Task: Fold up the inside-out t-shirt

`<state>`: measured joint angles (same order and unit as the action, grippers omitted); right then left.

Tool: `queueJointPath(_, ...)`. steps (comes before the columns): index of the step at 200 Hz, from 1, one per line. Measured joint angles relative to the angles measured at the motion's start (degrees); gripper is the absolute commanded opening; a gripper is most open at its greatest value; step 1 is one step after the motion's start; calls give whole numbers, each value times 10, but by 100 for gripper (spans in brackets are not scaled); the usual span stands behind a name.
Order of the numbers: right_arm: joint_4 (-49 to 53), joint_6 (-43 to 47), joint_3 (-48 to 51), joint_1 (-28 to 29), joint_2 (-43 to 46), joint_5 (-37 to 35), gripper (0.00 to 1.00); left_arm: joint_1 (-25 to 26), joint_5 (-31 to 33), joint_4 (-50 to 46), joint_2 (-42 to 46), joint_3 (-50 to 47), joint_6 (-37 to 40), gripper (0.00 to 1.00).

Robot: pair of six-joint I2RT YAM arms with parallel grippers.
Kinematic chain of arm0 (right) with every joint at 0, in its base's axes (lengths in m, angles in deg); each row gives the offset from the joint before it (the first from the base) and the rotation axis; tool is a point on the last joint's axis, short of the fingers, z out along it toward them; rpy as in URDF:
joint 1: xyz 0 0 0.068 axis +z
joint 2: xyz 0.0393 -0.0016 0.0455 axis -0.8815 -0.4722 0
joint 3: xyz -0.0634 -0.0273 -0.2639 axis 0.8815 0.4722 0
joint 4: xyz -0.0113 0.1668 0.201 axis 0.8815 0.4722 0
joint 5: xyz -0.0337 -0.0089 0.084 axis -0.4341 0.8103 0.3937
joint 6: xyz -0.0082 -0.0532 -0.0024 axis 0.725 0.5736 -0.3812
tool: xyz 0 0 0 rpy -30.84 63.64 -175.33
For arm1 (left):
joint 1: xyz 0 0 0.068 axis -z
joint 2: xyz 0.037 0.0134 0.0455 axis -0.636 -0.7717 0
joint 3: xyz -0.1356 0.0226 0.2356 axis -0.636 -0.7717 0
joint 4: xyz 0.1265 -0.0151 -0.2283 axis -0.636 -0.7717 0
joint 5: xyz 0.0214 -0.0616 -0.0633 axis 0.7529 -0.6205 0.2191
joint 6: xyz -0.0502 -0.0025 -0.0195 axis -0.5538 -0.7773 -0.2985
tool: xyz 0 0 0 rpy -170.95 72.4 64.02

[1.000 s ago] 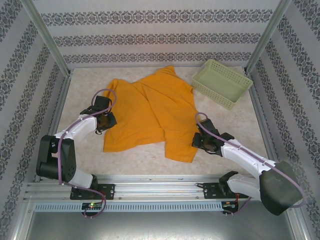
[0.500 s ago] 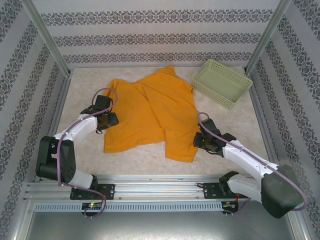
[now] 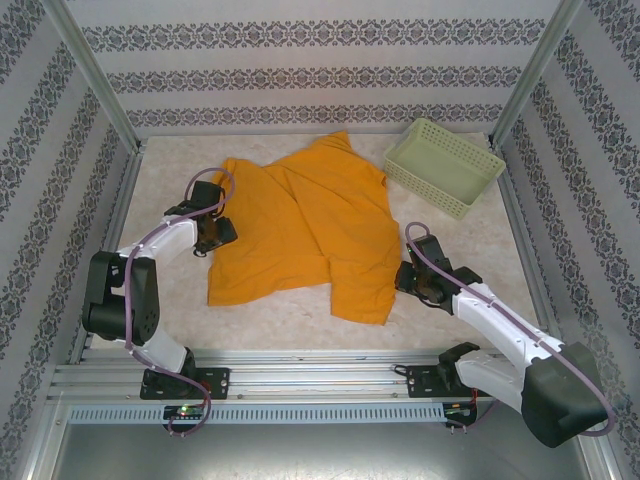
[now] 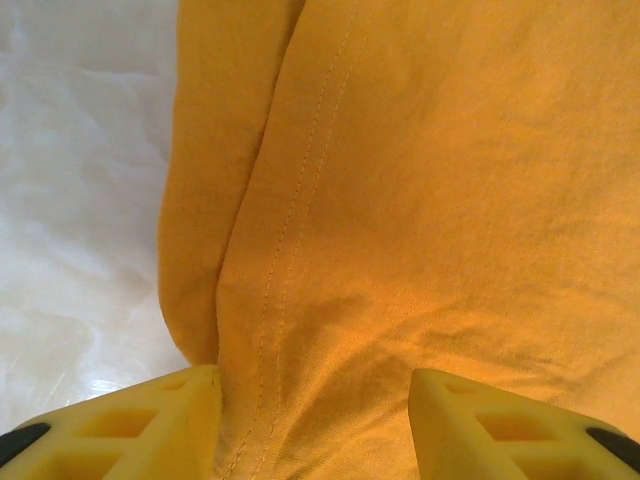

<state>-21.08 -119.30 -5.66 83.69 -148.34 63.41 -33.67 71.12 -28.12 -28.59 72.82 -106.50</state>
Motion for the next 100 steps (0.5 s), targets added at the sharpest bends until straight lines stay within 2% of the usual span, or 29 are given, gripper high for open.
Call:
queueJointPath(12, 0, 0, 1, 0, 0, 0, 18, 0, -2, 0, 0, 0, 0, 53)
queueJointPath(29, 0, 1, 1, 0, 0, 0, 18, 0, -2, -1, 0, 0, 1, 63)
queueJointPath(41, 0, 1, 1, 0, 0, 0, 18, 0, 0, -2, 0, 0, 1, 66)
queueJointPath(100, 0, 1, 1, 0, 0, 0, 19, -3, 5, -1, -7, 0, 6, 59)
